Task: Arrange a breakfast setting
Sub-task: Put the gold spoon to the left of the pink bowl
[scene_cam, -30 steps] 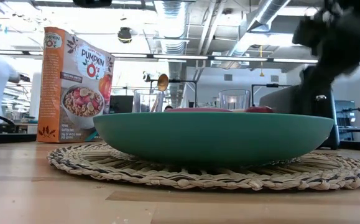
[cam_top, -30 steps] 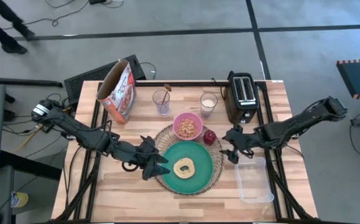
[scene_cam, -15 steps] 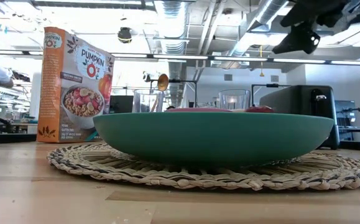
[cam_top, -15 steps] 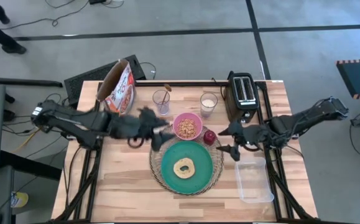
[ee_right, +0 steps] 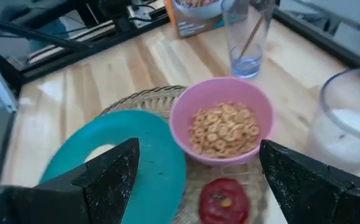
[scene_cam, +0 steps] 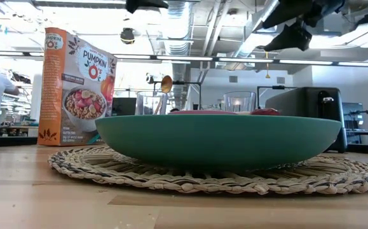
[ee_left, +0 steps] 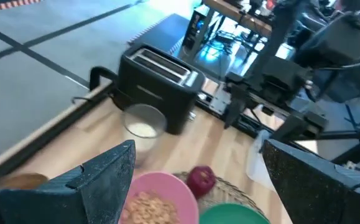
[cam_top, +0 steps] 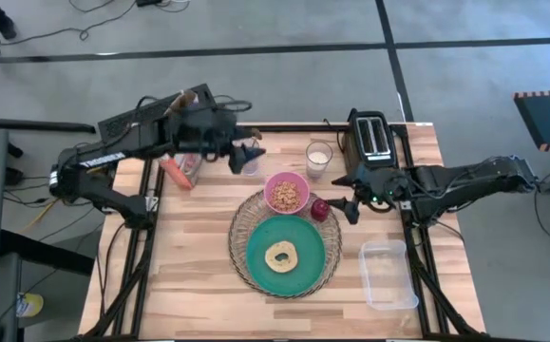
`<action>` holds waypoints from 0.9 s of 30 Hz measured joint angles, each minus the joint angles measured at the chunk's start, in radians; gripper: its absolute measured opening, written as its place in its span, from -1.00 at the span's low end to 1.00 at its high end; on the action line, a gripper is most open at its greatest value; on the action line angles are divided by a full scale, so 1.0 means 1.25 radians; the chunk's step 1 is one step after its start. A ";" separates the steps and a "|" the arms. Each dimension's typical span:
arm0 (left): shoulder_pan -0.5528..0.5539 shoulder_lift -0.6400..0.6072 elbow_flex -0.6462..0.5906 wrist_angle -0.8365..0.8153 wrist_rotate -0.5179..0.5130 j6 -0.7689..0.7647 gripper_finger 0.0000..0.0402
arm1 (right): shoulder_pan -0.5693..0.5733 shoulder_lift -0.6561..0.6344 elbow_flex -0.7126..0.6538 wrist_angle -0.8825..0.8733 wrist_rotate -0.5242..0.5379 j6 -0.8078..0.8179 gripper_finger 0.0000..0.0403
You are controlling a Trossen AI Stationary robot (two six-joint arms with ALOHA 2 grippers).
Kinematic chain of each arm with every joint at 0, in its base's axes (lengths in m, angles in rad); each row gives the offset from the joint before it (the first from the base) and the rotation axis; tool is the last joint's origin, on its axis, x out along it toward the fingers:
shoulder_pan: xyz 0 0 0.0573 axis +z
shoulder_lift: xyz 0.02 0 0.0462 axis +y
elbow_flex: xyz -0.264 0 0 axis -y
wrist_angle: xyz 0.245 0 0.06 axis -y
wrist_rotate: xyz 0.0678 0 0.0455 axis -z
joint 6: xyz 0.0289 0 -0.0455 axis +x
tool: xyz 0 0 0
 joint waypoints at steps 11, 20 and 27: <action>0.123 0.206 0.265 -0.321 0.038 0.153 0.67 | -0.100 0.000 0.027 -0.075 -0.067 -0.156 0.79; 0.201 0.361 0.383 -0.494 0.058 0.327 0.67 | -0.164 0.000 0.027 -0.123 -0.135 -0.192 0.79; 0.231 0.431 0.385 -0.499 -0.004 0.478 0.67 | -0.175 0.000 0.027 -0.128 -0.136 -0.198 0.79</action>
